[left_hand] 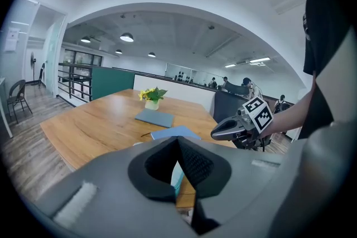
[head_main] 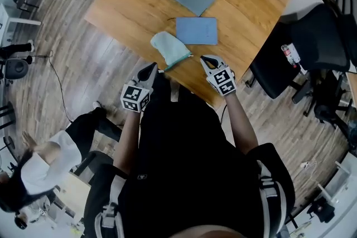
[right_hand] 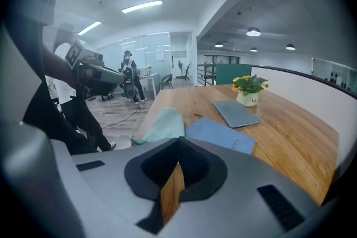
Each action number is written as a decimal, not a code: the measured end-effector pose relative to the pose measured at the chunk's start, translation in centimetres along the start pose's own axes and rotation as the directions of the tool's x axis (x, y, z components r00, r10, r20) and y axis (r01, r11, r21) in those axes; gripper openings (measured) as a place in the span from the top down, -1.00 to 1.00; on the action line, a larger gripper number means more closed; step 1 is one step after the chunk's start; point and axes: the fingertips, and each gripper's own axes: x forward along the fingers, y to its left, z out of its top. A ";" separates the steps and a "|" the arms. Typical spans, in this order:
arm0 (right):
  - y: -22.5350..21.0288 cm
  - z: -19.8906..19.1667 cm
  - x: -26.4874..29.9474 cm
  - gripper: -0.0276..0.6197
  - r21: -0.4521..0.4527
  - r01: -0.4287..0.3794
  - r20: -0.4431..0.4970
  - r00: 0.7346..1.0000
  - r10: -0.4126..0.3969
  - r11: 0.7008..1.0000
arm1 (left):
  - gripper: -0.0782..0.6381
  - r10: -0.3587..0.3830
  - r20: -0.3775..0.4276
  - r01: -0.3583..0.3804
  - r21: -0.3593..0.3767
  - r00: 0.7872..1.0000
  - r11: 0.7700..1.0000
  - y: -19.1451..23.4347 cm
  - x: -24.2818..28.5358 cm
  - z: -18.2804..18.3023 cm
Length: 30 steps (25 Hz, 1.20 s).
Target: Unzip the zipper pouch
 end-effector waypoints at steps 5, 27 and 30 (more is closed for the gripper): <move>-0.2 -0.2 1.0 0.91 0.002 -0.013 -0.014 1.000 0.013 1.000 | 0.80 0.007 -0.003 -0.007 -0.004 1.000 1.000 0.3 0.3 -0.2; -0.4 -2.4 8.9 0.66 0.195 -0.206 -0.136 0.962 0.235 0.959 | 0.80 0.000 -0.068 -0.004 -0.060 0.998 0.998 2.3 1.9 -1.9; -0.5 -2.7 10.0 0.62 0.224 -0.212 -0.153 0.956 0.249 0.951 | 0.80 -0.009 -0.082 0.004 -0.071 0.997 0.997 2.6 2.0 -2.5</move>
